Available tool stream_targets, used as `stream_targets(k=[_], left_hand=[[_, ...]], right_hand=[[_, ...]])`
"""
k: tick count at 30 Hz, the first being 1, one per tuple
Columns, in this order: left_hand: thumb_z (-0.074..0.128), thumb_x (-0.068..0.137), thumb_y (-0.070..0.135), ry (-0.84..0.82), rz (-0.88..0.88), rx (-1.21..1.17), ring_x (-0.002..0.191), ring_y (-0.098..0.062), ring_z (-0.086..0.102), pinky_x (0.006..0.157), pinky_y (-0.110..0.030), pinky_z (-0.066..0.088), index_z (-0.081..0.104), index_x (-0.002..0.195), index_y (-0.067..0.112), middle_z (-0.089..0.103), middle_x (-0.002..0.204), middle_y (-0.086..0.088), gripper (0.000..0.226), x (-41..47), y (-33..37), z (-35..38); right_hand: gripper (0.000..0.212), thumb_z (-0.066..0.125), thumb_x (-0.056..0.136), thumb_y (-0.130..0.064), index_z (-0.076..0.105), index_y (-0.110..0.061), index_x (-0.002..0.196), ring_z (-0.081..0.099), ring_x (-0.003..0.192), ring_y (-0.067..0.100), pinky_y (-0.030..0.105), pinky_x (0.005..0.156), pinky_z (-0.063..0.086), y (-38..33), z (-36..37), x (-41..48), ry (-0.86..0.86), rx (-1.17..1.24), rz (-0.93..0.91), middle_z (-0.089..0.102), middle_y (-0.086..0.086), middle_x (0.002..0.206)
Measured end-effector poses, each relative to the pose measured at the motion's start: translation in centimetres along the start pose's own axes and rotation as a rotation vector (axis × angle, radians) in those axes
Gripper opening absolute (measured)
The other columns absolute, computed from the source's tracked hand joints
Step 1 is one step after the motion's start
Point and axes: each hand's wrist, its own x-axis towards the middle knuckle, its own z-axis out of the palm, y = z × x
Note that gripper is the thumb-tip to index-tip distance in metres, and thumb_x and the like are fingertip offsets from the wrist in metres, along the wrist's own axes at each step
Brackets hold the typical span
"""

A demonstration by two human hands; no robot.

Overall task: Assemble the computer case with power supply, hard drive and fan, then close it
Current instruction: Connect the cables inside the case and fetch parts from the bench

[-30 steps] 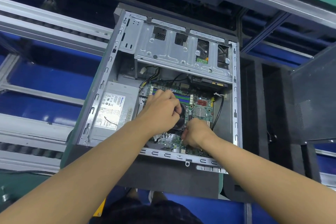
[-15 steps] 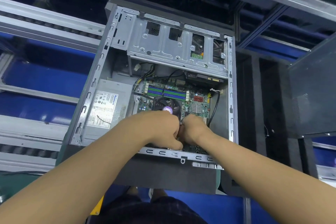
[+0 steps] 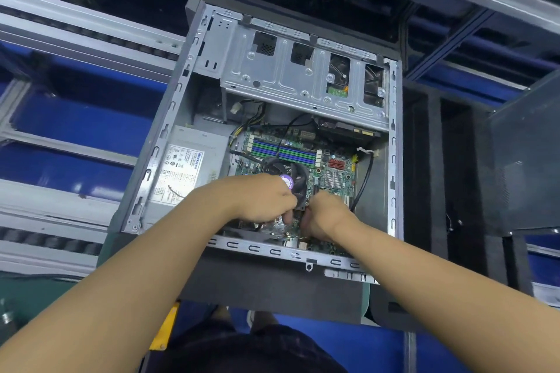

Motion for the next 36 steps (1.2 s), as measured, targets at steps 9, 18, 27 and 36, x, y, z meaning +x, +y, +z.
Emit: stream_targets(k=[9, 18, 27, 36], left_hand=[[0.039, 0.098, 0.033, 0.143, 0.0, -0.011, 0.068, -0.013, 0.061, 0.063, -0.027, 0.043, 0.075, 0.079, 0.024, 0.063, 0.065, 0.005, 0.041, -0.1, -0.3, 0.2], [0.038, 0.098, 0.033, 0.143, 0.002, -0.016, 0.074, -0.022, 0.065, 0.072, -0.032, 0.049, 0.074, 0.082, 0.021, 0.068, 0.072, -0.004, 0.041, -0.2, -0.2, 0.2], [0.038, 0.097, 0.032, 0.147, -0.001, 0.002, 0.078, -0.02, 0.064, 0.079, -0.033, 0.051, 0.074, 0.081, 0.021, 0.071, 0.081, -0.004, 0.04, -0.1, -0.2, 0.4], [0.039, 0.098, 0.03, 0.146, 0.0, 0.003, 0.071, -0.023, 0.062, 0.064, -0.028, 0.043, 0.073, 0.082, 0.016, 0.068, 0.074, -0.01, 0.04, 0.1, 0.0, 0.5]], right_hand=[[0.022, 0.075, 0.092, -0.02, 0.078, -0.007, 0.11, 0.07, 0.106, 0.02, 0.031, 0.1, 0.054, 1.0, -0.4, -1.0, -0.019, 0.202, -0.003, 0.075, 0.009, 0.113], [0.019, 0.077, 0.086, 0.0, 0.081, -0.01, 0.101, 0.064, 0.082, 0.012, 0.019, 0.082, 0.051, 1.4, 0.1, -0.6, -0.02, 0.206, 0.009, 0.077, 0.004, 0.1], [0.021, 0.066, 0.091, 0.003, 0.076, -0.002, 0.109, 0.071, 0.093, 0.02, 0.033, 0.093, 0.058, 1.3, 0.4, -0.4, -0.02, 0.185, -0.002, 0.076, 0.012, 0.109], [0.021, 0.065, 0.092, -0.003, 0.073, 0.002, 0.111, 0.063, 0.068, 0.015, 0.02, 0.063, 0.056, 2.2, 0.1, -0.3, -0.045, 0.259, -0.045, 0.075, 0.018, 0.1]])
